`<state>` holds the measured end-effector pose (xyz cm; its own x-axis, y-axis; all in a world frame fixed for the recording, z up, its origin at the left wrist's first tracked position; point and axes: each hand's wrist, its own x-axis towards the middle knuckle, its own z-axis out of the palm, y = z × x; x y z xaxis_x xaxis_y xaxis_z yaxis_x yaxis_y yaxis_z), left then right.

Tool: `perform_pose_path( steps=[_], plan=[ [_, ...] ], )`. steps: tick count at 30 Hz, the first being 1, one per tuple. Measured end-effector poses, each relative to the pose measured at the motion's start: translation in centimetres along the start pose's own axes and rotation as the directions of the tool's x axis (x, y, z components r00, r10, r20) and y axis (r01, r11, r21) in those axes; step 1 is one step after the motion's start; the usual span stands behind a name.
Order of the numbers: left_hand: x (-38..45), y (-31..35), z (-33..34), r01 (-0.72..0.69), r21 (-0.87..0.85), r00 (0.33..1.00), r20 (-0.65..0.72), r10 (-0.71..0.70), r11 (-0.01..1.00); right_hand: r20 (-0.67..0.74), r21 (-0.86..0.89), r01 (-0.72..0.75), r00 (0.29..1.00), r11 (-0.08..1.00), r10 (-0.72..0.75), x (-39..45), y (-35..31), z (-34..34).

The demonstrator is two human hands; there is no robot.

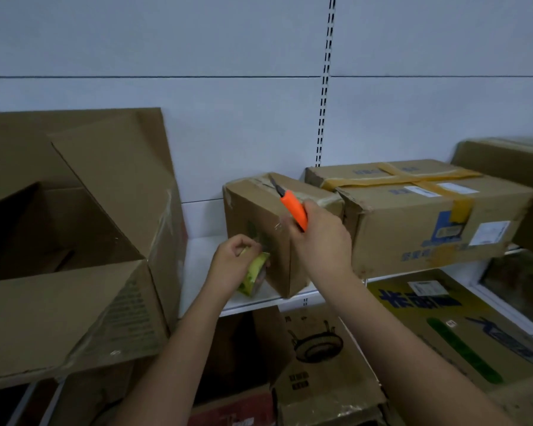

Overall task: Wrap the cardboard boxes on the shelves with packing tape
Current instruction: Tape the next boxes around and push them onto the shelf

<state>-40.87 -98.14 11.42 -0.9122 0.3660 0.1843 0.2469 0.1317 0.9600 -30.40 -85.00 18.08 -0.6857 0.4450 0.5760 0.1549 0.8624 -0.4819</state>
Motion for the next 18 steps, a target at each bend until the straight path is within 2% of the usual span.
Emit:
perform_pose_path(
  steps=[2,6,9,11,13,14,16,18],
  plan=[
    [-0.7,-0.5,0.2,-0.005,-0.011,1.000,-0.016,0.005,1.000,0.038,-0.043,0.048,0.998,0.998,-0.046,0.7,0.1,1.3],
    [-2.1,-0.6,0.3,-0.011,-0.031,0.994,-0.109,0.008,0.999,0.039,-0.050,0.011,0.999,0.999,-0.009,0.8,0.2,3.2],
    [-2.9,0.8,0.3,0.009,-0.198,0.983,-0.177,-0.044,0.980,0.174,0.174,0.051,0.981,0.983,-0.082,1.5,0.9,2.2],
    [-3.8,2.3,0.4,0.005,-0.287,0.976,-0.207,-0.067,0.958,0.081,0.307,0.026,0.995,0.951,-0.054,2.0,2.1,0.4],
    [-5.1,4.0,0.7,-0.037,-0.223,0.961,-0.277,-0.027,0.974,-0.095,0.327,0.000,0.995,0.945,0.033,3.3,3.8,-1.1],
    [-5.8,4.8,1.0,-0.070,-0.154,0.947,-0.322,0.017,0.986,-0.134,0.290,-0.007,0.990,0.957,0.047,4.3,4.8,-1.4],
    [-6.8,6.0,1.8,-0.132,0.049,0.903,-0.406,0.140,0.990,-0.081,0.141,-0.007,0.997,0.990,0.019,5.9,6.1,-1.2],
    [-7.2,6.9,2.9,-0.155,0.298,0.845,-0.453,0.283,0.942,0.030,0.064,-0.019,0.999,0.998,0.017,6.4,6.6,-0.1]
  ],
)
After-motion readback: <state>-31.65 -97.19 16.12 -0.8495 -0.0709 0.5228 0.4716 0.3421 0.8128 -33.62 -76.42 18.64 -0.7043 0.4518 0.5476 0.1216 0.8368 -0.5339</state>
